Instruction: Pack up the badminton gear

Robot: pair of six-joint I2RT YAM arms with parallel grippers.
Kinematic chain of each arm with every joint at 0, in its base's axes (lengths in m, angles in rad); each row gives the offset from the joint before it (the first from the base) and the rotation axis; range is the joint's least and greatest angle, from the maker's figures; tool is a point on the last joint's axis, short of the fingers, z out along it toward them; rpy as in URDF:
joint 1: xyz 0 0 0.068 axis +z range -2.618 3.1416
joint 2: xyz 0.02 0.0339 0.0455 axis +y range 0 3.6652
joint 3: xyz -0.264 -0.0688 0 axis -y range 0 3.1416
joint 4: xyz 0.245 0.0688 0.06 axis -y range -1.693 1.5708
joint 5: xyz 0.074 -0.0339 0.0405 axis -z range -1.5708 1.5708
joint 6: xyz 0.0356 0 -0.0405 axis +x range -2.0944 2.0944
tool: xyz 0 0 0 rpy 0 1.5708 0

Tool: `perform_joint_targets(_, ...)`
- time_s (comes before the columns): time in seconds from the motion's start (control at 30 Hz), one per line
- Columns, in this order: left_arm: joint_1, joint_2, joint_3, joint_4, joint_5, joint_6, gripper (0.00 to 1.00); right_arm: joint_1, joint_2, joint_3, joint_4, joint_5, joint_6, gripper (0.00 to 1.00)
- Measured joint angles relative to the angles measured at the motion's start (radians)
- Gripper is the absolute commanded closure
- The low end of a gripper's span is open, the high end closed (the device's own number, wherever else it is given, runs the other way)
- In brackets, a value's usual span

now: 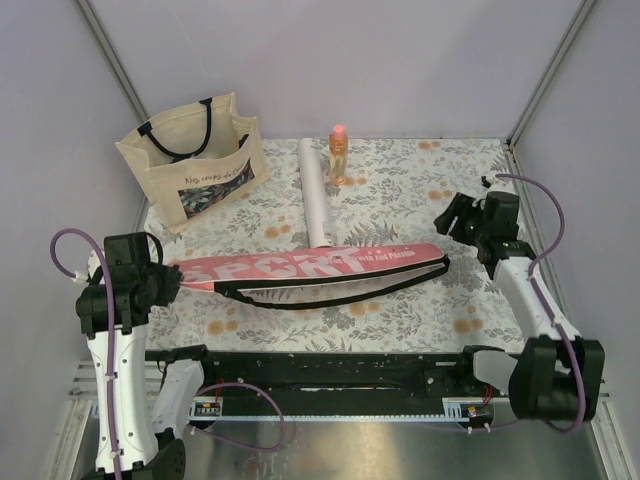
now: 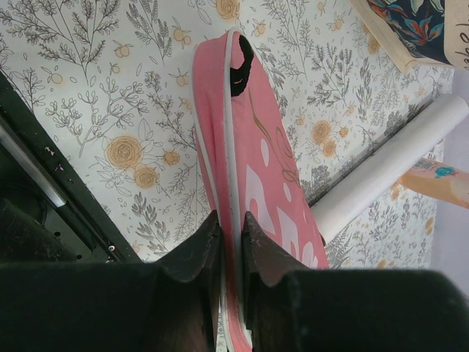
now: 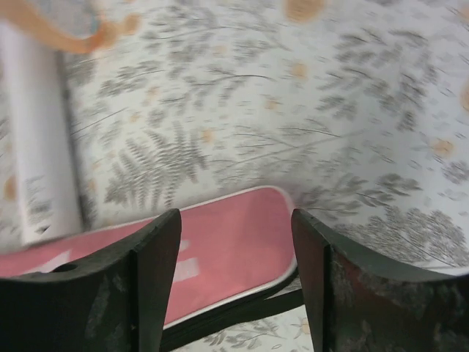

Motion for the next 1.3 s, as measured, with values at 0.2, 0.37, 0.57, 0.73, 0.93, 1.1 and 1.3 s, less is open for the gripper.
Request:
perform_joint_targets(0.2,0.0,0.0,-0.002,0.014,0.006,0.0,1.0,0.256,-0.232,-0.018,0.084,-0.121,-0.199,0.2)
perform_joint_targets(0.37,0.001,0.0,-0.002,0.023,0.017,-0.001,1.0,0.494,-0.347,-0.119,0.224,-0.212,-0.408,0.16)
perform_joint_targets(0.57,0.002,0.0,-0.002,0.034,0.027,-0.005,1.0,0.707,-0.372,-0.258,0.312,-0.276,-0.609,0.14)
perform_joint_targets(0.73,0.002,0.0,-0.002,0.037,0.034,-0.008,1.0,0.855,-0.271,-0.256,0.324,-0.233,-0.739,0.14)
perform_joint_targets(0.93,0.002,0.0,-0.002,0.037,0.04,-0.009,1.0,0.95,-0.105,-0.22,0.357,-0.121,-0.838,0.33)
perform_joint_targets(1.1,0.002,0.0,-0.002,0.055,0.051,-0.008,0.78,1.0,-0.005,-0.17,0.436,-0.025,-0.891,0.96)
perform_joint_targets(1.3,0.003,-0.031,-0.002,0.205,0.14,0.046,0.25,1.006,-0.012,-0.169,0.509,0.071,-0.863,1.0)
